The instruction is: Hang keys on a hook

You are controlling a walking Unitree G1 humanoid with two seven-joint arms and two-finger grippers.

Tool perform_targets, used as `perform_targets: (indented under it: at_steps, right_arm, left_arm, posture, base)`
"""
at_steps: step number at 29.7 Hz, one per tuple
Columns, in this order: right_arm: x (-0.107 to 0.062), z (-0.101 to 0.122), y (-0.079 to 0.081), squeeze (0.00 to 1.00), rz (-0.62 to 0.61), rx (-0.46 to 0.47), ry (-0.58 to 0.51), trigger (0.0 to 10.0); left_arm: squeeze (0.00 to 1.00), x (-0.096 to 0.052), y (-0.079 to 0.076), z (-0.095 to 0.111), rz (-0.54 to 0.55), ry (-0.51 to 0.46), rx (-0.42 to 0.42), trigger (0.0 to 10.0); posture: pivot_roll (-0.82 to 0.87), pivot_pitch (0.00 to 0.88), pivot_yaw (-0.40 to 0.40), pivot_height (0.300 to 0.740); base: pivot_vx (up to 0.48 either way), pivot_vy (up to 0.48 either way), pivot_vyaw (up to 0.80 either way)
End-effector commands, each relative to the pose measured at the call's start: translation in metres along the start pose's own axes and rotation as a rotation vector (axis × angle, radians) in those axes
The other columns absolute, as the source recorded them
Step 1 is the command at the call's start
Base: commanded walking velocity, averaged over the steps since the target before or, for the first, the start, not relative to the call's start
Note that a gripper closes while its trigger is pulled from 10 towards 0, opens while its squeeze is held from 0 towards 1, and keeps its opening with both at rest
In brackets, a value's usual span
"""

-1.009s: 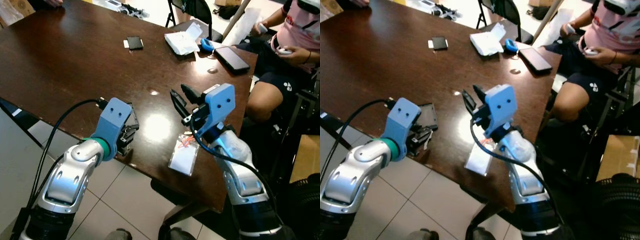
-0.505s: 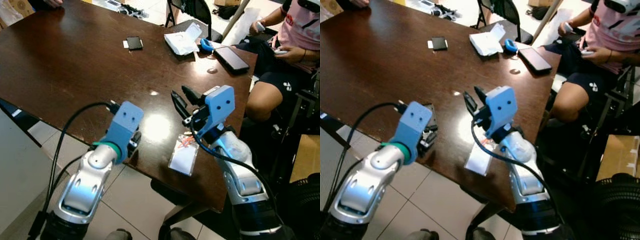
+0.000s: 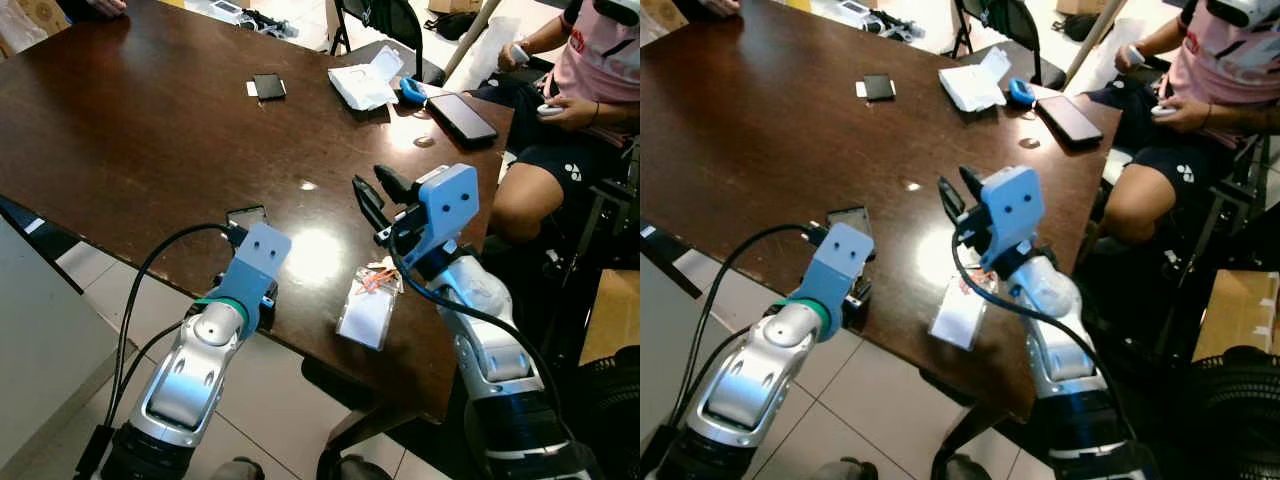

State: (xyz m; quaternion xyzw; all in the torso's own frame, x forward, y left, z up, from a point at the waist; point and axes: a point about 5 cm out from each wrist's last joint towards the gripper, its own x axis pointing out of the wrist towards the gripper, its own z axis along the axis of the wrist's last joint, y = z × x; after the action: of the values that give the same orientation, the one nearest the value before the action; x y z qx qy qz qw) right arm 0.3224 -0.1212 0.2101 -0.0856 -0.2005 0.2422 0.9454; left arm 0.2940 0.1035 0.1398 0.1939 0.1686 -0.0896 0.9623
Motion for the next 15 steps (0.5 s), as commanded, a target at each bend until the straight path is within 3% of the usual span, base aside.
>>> perform_targets:
  at_steps: [1, 15]
  right_arm:
    - [0.0, -0.002, 0.0, 0.0, -0.004, 0.006, -0.002, 10.0]
    - [-0.001, -0.002, 0.0, 0.0, -0.006, 0.006, 0.001, 10.0]
  left_arm:
    - [0.0, 0.002, -0.003, -0.005, -0.004, 0.028, 0.001, 10.0]
    - [0.0, 0.013, -0.012, -0.007, 0.002, 0.064, -0.051, 10.0]
  posture:
    - [0.09, 0.079, 0.044, 0.74]
    - [0.09, 0.092, 0.043, 0.74]
  base:
    - [0.0, 0.0, 0.0]
    - [0.0, 0.0, 0.0]
